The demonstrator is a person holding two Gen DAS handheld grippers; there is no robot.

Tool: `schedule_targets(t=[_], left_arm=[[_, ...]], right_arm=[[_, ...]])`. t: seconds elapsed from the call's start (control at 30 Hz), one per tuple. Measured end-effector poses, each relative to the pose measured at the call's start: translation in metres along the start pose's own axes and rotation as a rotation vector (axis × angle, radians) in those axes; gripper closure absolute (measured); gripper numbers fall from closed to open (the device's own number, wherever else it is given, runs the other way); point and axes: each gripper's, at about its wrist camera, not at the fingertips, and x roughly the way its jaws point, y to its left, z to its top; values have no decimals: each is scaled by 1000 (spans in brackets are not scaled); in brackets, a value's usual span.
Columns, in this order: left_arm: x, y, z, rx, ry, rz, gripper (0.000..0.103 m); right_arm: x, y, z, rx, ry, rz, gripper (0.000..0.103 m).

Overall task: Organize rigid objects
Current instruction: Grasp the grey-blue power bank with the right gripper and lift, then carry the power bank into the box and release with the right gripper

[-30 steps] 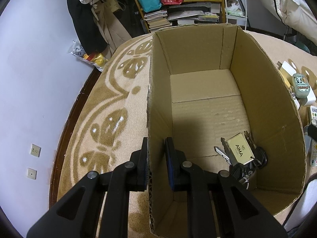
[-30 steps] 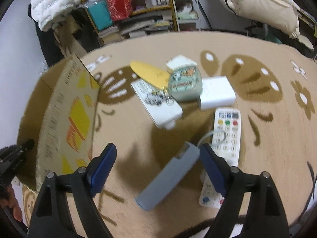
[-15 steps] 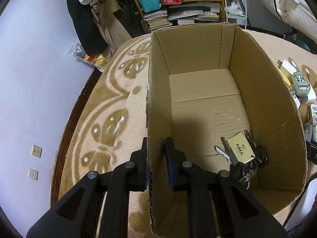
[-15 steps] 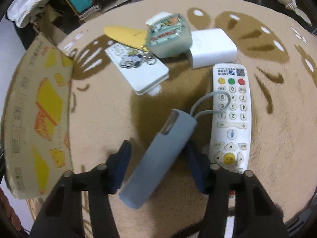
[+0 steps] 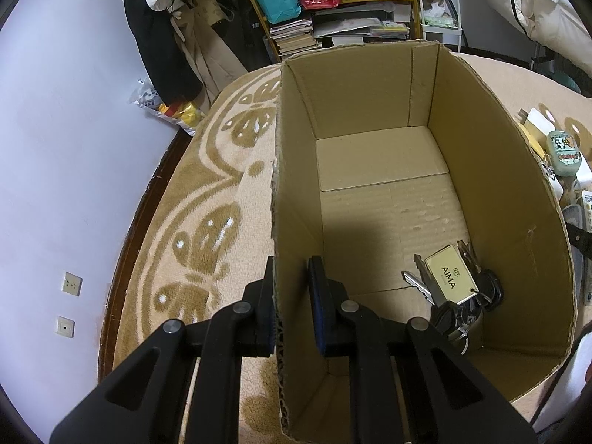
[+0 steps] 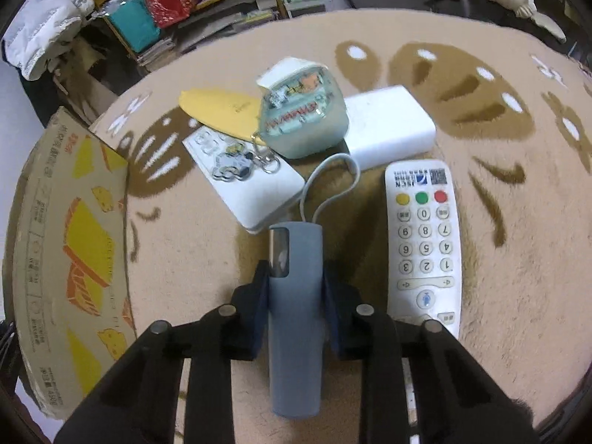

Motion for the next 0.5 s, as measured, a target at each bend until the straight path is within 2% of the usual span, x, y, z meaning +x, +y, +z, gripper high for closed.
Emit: schedule_targets(t=[0.27, 0.5], left_arm=[[0, -1, 0, 4, -1, 5, 87], [0, -2, -1, 14, -3, 12, 87]], right_arm=[[-43, 17, 12, -22, -173, 103, 75], [-84, 43, 17, -114, -324, 110, 75]])
